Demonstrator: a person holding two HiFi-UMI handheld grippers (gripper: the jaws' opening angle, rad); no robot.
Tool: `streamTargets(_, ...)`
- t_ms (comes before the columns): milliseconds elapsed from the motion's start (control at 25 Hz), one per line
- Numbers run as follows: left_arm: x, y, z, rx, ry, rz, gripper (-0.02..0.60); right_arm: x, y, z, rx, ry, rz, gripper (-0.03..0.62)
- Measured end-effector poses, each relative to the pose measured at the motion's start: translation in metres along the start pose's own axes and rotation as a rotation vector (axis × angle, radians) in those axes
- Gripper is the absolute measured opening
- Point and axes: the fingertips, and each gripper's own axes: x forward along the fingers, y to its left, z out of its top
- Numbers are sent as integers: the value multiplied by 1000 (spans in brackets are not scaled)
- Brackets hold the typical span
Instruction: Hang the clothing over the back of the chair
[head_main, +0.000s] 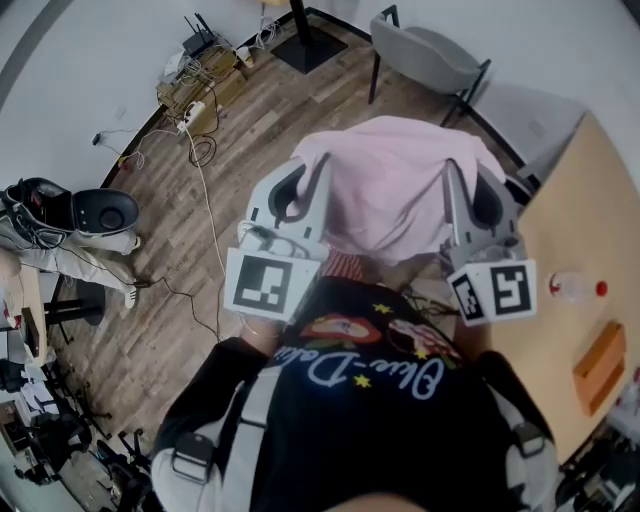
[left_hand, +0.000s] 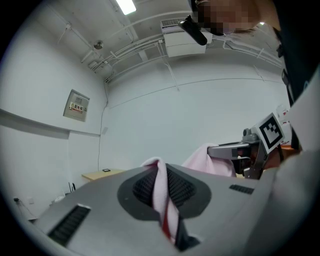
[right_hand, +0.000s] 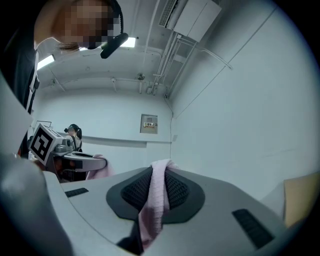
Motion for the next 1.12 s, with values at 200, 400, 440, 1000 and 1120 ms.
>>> streamTargets(200, 15, 11, 0, -17, -16, -16, 14, 15, -2, 2, -18, 8, -14, 44)
streamTargets(400, 36, 21, -3, -24, -27, -40, 15, 30, -12, 0, -26, 16, -44, 44)
streamTargets(440, 40, 23, -3, -24, -28, -44, 15, 33, -15, -1, -26, 17, -51, 44)
streamTargets(1000, 103, 53, -11, -55, -32, -128, 14, 79, -43, -11, -17, 57, -137, 44)
streamTargets(1120, 118, 59, -11, -51, -36, -148, 14, 90, -50, -11, -19, 56, -156, 44)
